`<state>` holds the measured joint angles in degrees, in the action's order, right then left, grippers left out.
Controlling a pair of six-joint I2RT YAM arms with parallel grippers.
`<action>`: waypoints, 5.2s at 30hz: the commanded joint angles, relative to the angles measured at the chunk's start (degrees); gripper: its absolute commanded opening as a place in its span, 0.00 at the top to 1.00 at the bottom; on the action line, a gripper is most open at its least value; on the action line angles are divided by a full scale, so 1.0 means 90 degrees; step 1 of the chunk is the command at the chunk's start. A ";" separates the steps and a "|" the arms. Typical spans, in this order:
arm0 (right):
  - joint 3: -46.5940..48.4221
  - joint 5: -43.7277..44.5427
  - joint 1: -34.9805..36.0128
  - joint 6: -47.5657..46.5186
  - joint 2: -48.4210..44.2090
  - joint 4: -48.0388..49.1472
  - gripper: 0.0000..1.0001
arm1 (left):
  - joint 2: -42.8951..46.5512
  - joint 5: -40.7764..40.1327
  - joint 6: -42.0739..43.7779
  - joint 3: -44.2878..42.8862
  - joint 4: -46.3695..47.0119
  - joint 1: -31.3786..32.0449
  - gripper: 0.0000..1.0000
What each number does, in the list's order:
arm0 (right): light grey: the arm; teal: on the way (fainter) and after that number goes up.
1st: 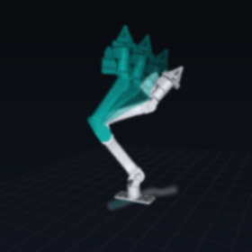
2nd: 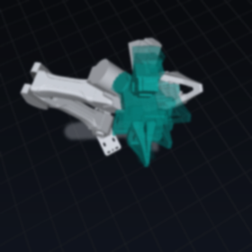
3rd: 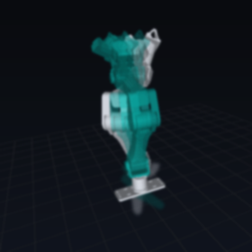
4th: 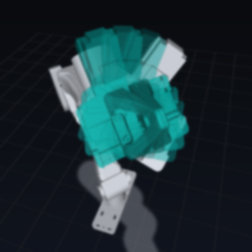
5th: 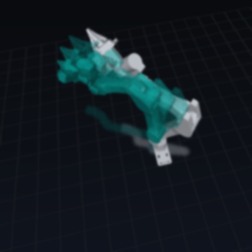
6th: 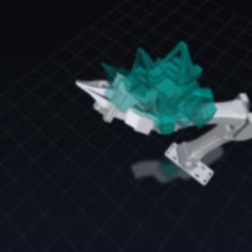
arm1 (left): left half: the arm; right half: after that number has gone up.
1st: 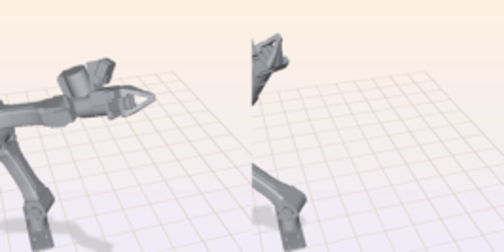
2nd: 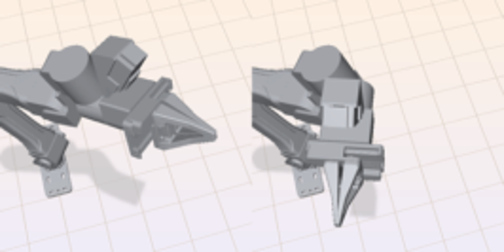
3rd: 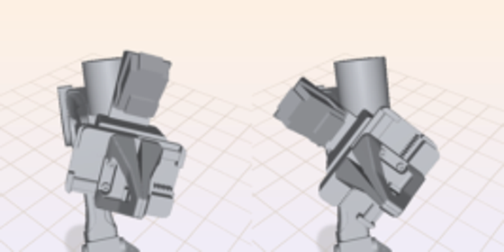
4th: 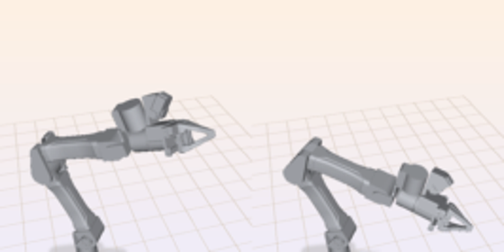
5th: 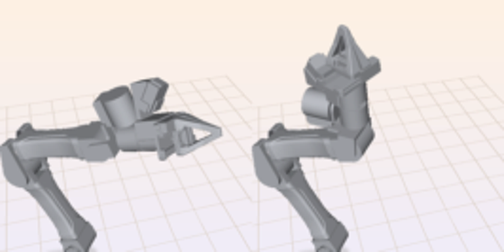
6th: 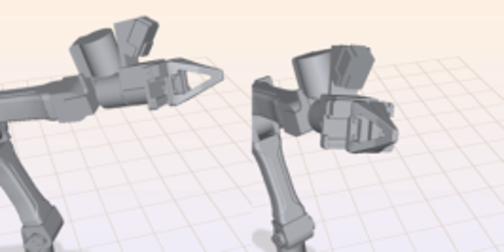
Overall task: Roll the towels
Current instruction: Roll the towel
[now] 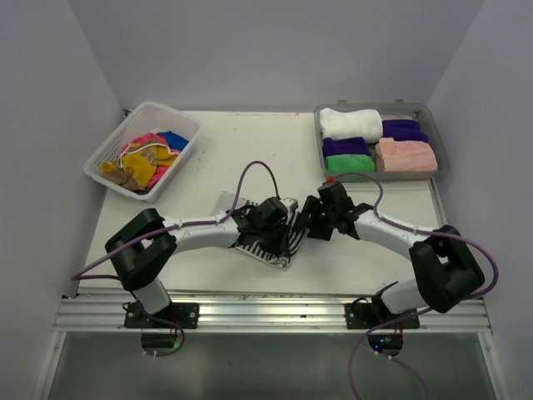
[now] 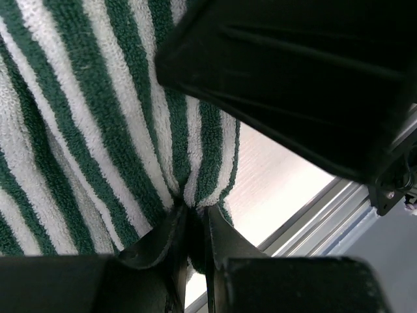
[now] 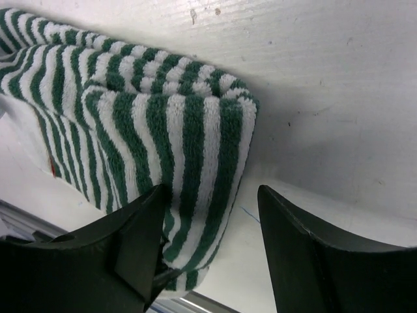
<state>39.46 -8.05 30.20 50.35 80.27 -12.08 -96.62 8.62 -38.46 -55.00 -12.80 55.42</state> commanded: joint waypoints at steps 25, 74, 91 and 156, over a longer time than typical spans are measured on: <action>0.1143 0.2301 0.0268 0.1113 0.0018 -0.2358 1.00 | 0.0852 0.0595 0.0992 -0.0148 -0.0023 -0.0337 0.41; 0.0810 0.1676 0.0161 0.1467 -0.0870 -0.2252 0.62 | 0.0021 -0.0221 0.0397 -0.0247 0.1303 0.0572 1.00; -0.0106 0.1462 -0.0181 0.1105 -0.2327 -0.1316 0.39 | 0.0062 0.3270 -0.1810 0.1716 0.4955 -0.1235 1.00; 0.0488 0.1217 0.0278 0.1115 0.0876 -0.0570 1.00 | 0.1377 0.2765 -0.0651 0.2011 0.2708 -0.1831 0.32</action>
<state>42.06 -2.24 32.64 61.54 86.85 -7.73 -90.96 38.59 -52.49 -33.52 25.34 39.03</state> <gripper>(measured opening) 0.132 0.615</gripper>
